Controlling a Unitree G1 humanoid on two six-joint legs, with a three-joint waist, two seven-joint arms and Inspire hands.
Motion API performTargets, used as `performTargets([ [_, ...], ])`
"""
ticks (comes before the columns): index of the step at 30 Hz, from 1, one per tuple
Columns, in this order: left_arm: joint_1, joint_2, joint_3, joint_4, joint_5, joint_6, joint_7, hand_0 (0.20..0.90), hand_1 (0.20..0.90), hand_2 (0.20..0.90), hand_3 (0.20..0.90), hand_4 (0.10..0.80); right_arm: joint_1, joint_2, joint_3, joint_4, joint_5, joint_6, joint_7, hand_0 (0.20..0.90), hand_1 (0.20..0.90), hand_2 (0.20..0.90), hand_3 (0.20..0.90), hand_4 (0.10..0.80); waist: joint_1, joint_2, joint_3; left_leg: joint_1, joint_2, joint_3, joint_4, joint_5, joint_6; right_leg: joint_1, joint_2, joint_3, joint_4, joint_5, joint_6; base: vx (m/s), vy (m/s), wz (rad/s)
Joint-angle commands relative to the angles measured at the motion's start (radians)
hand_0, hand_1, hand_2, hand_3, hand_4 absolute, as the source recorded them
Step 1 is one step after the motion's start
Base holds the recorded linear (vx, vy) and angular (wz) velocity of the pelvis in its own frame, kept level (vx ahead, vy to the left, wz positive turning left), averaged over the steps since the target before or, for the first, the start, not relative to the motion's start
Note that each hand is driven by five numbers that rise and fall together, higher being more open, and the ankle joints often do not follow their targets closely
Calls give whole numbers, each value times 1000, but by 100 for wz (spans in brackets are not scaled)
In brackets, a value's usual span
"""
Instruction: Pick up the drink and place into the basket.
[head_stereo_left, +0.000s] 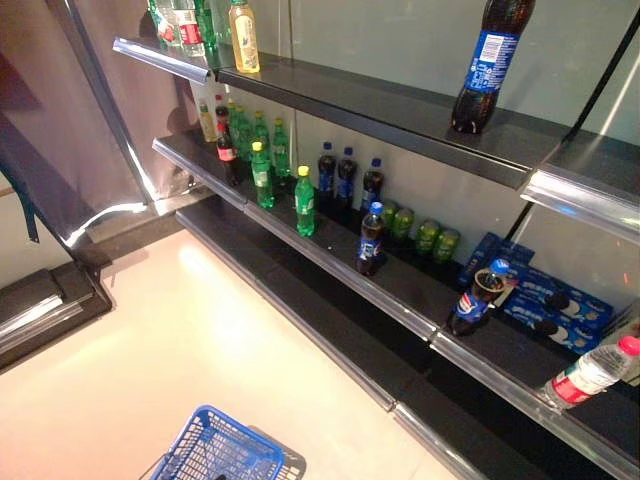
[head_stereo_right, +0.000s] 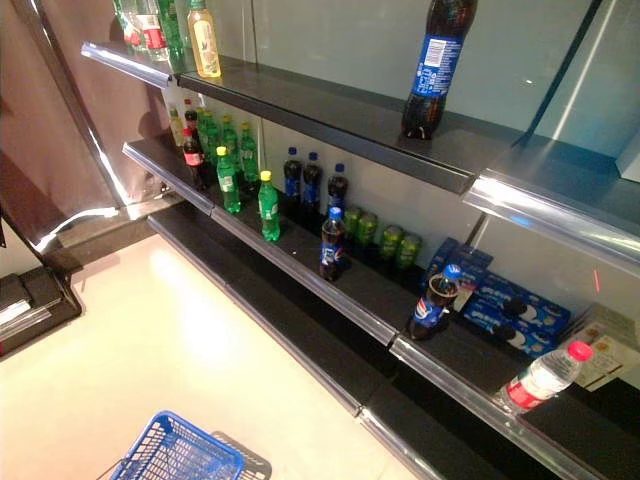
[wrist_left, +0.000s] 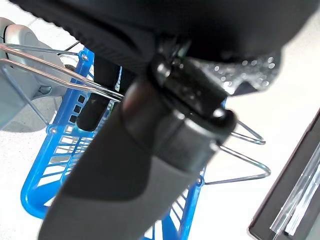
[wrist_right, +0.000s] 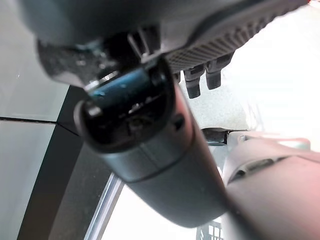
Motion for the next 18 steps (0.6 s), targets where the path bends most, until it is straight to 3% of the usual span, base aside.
performTargets([
  [1,-95,-28,-9,-18,35,-21,-44,300,300,300,200,100,-66,-4,44,45,-58,-1,-23,900,900,900,900,800,-6,-20,49,7,-9,9,4,1,10,67,-23,17,4,-30,20,0,0,0],
  [18,-100,-25,-7,-22,46,-29,-40,300,300,300,200,100,-77,-5,71,40,-89,-10,-38,900,900,900,900,800,6,-29,42,12,-15,0,4,-8,17,74,-27,14,4,-31,23,0,0,0],
])
